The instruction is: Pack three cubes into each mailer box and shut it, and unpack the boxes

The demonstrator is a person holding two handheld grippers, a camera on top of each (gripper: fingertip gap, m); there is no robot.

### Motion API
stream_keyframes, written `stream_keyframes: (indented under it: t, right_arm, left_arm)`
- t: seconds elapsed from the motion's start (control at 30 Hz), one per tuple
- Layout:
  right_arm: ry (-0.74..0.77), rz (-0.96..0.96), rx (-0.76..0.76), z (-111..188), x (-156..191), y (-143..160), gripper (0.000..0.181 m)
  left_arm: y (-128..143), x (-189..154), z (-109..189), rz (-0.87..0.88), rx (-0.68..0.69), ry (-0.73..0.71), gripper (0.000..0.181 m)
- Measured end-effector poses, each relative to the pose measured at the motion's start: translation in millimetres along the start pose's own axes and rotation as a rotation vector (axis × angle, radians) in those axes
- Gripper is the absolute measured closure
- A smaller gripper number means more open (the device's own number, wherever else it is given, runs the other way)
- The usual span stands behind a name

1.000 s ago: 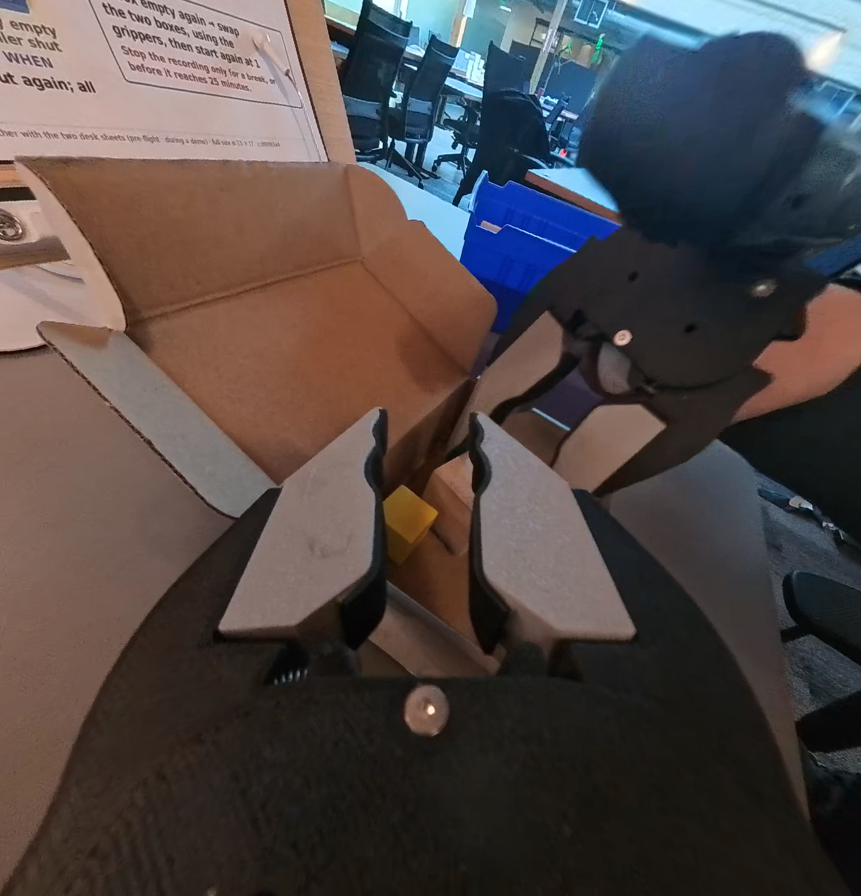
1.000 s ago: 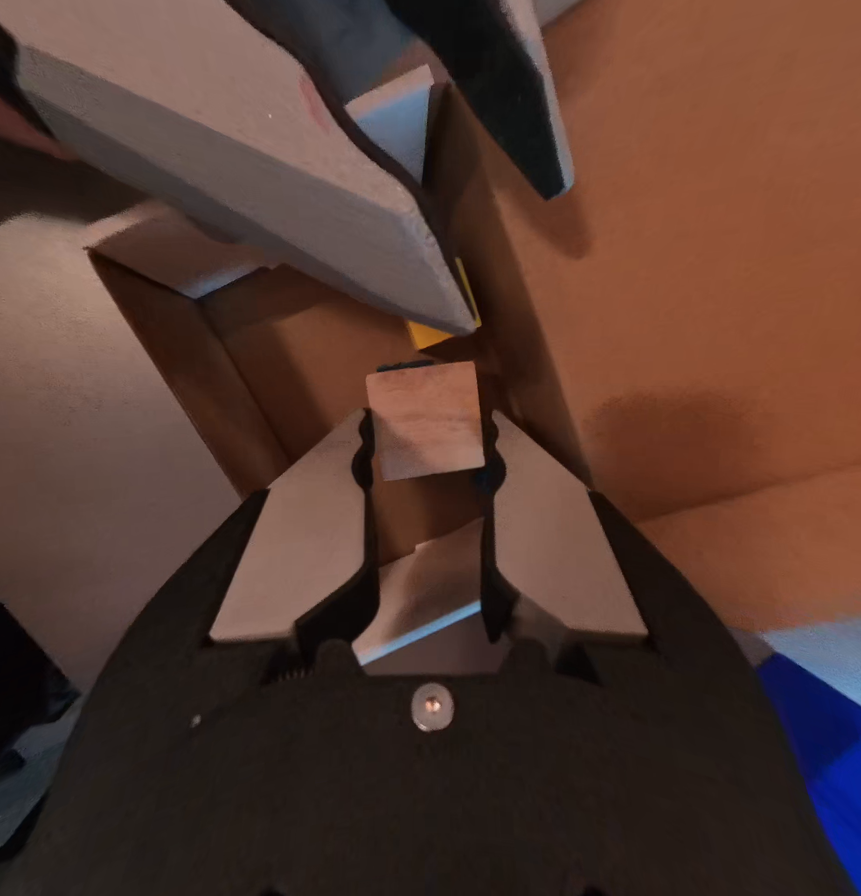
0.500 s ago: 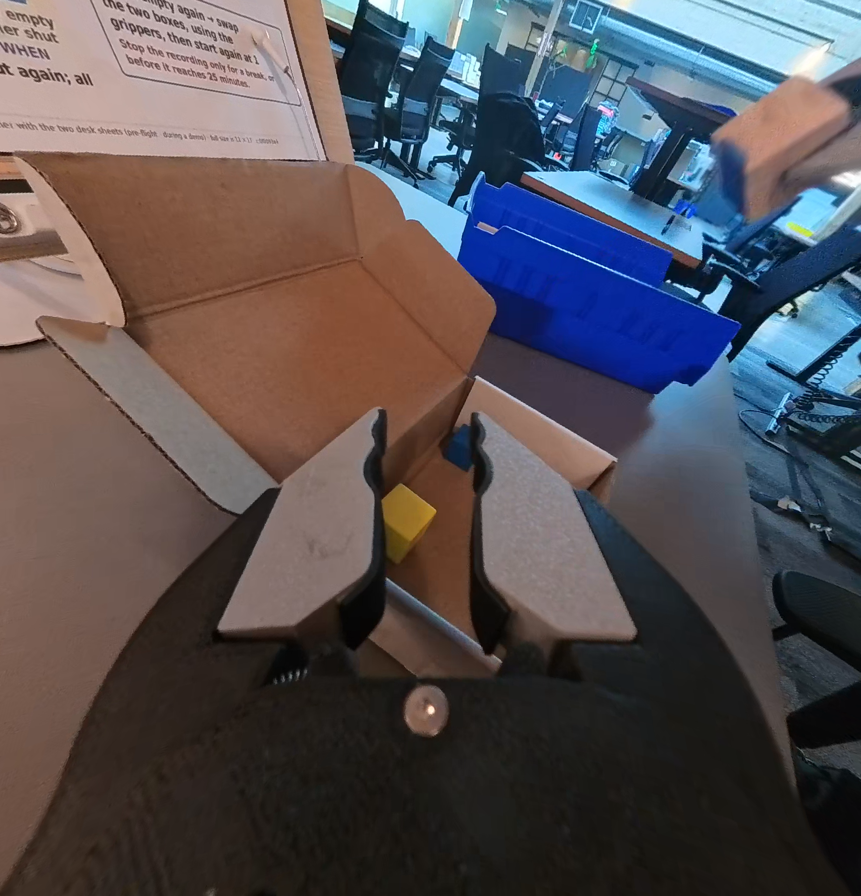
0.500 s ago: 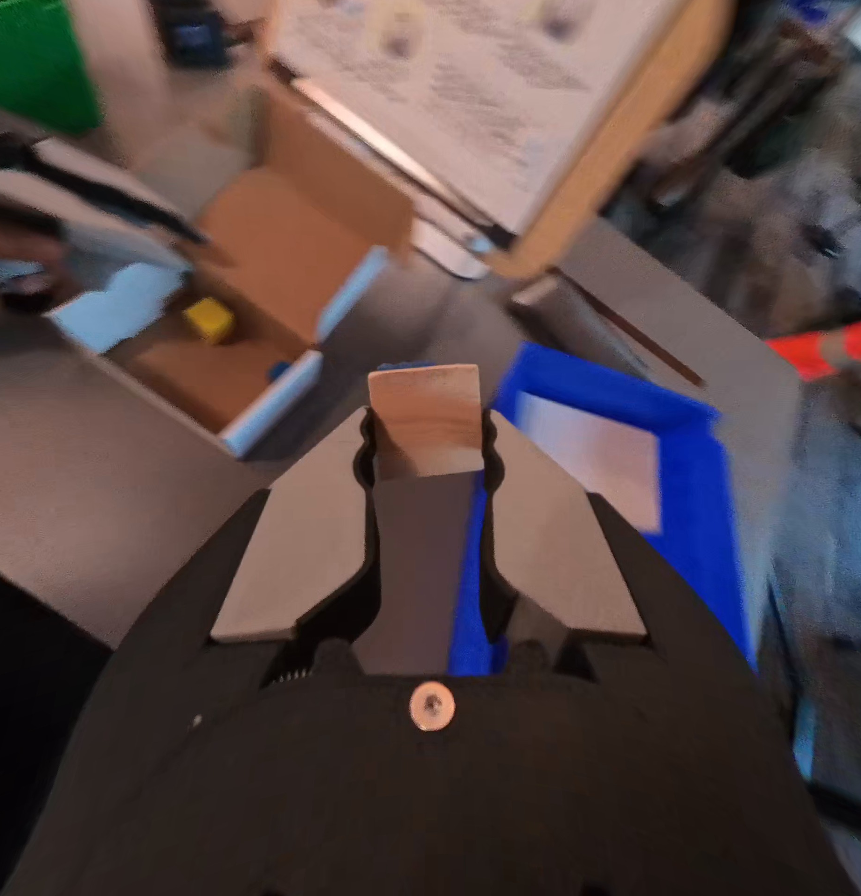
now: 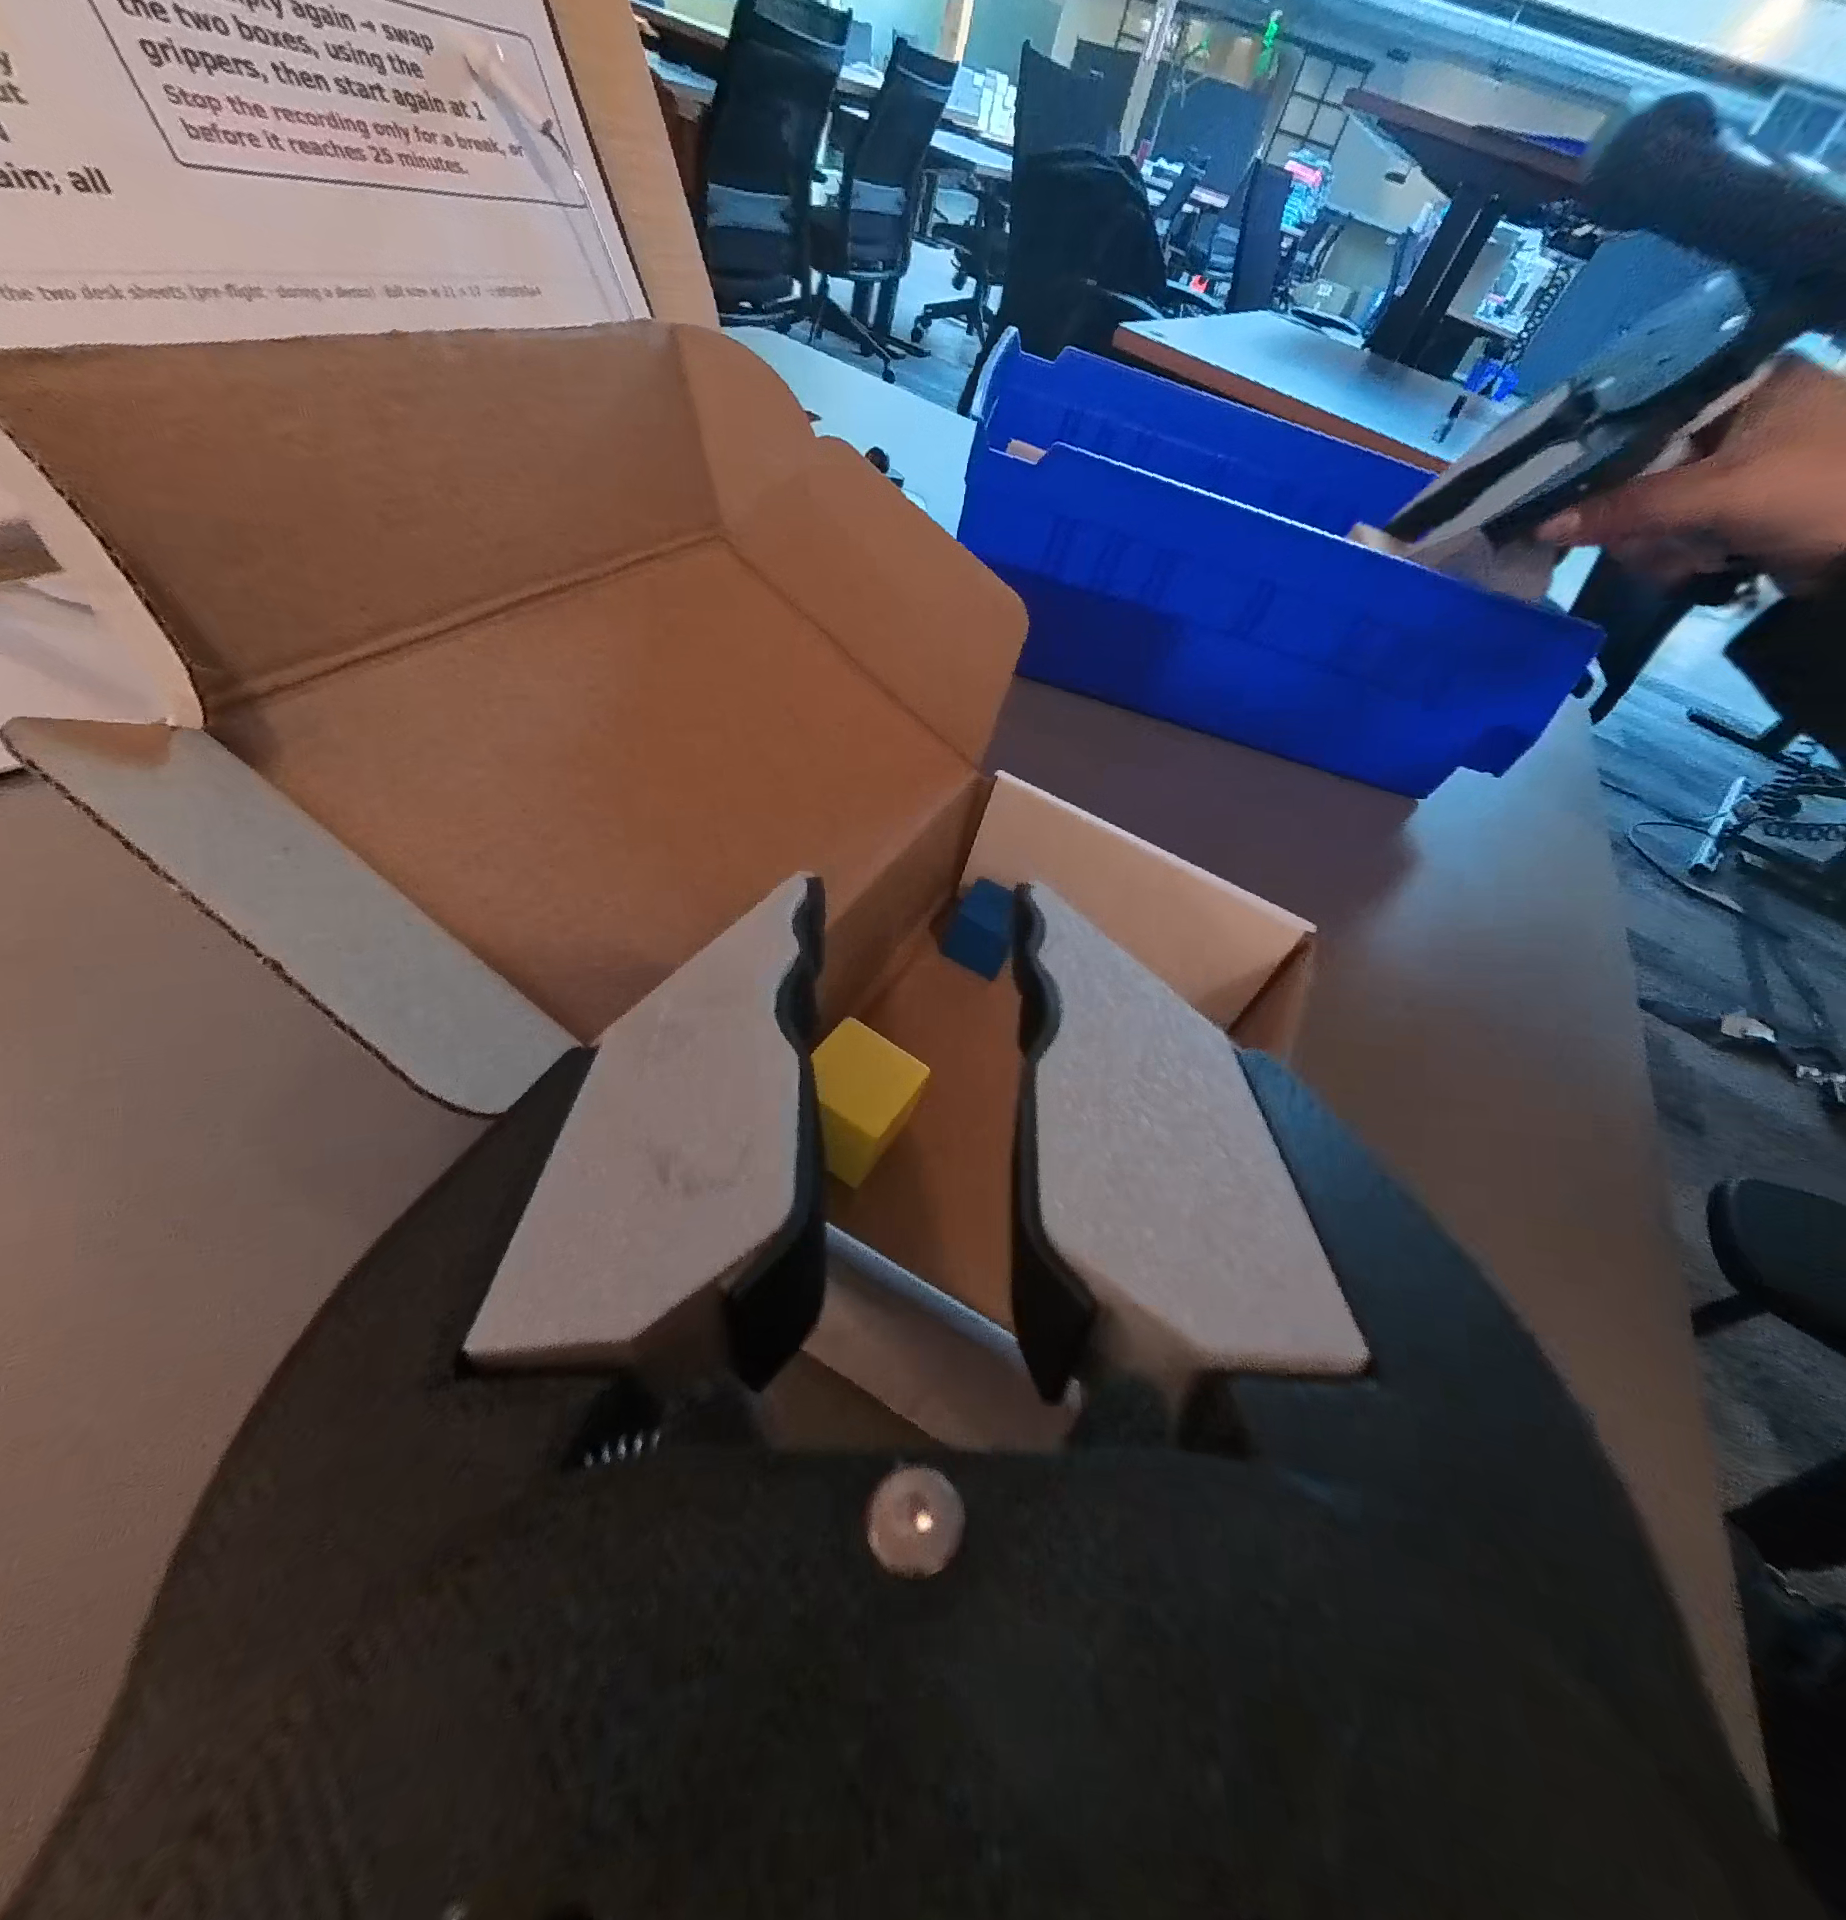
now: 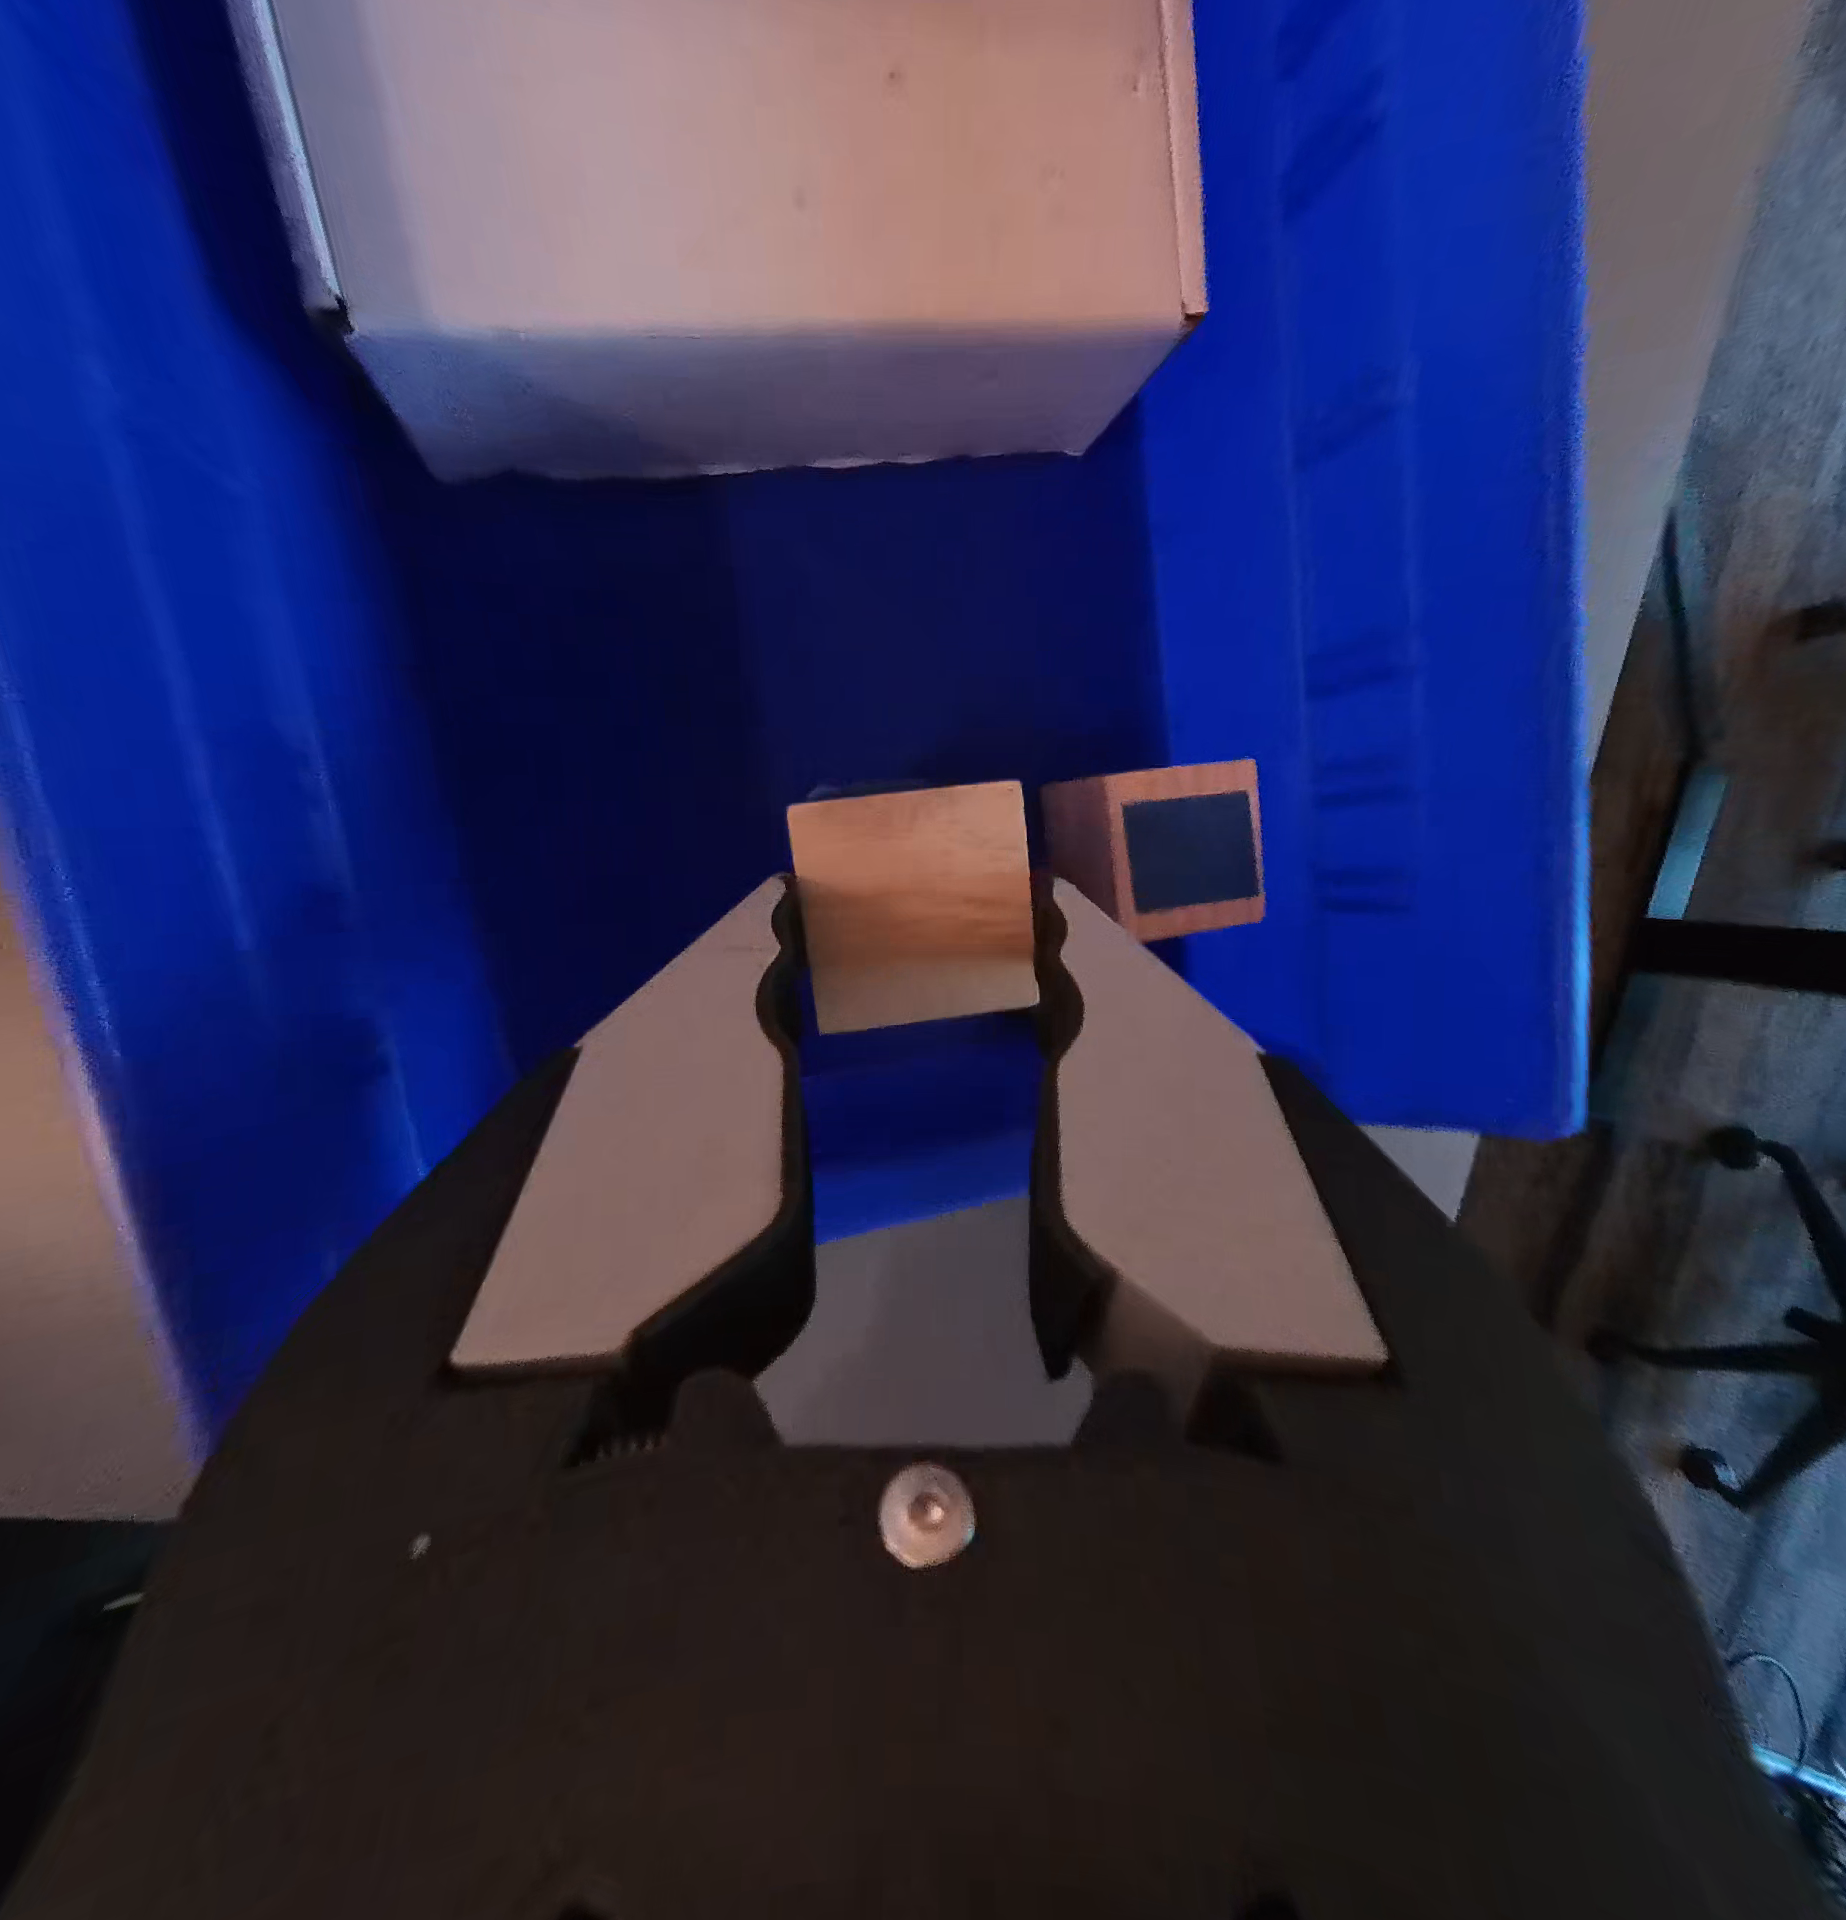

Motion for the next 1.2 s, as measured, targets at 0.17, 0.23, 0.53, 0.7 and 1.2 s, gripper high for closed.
stream_keyframes:
  t: [0.17, 0.23, 0.53, 0.7, 1.2]
  right_arm:
    - [0.066, 0.062, 0.217, -22, -6, 16, 0.121]
    - [0.098, 0.086, 0.228, -23, -6, 12, 0.123]
    - [0.098, 0.026, -0.226, 52, 33, -99, 0.118]
    - [-0.36, 0.24, -0.376, 76, 185, -143, 0.125]
    - [-0.605, 0.467, -0.243, -16, 356, -155, 0.133]
  left_arm:
    - [1, 1, 0, 0.014, 0.006, 0.006, 0.147]
    - [1, 2, 0, 0.024, 0.009, 0.008, 0.147]
    - [2, 2, -1, 0.035, 0.011, 0.012, 0.147]
    - [-4, 3, 0, 0.044, -0.031, 0.004, 0.157]
    - [-25, 30, 22, -0.041, -0.118, -0.201, 0.181]
Point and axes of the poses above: each gripper's, where its closed fingertips meet, z back along the fingers, y out of its underside, x = y × z across the jaws, the point moved 3 cm from there along z, back along the fingers, and after that the axes turned 9 degrees about -x, right-handed, at the moved point
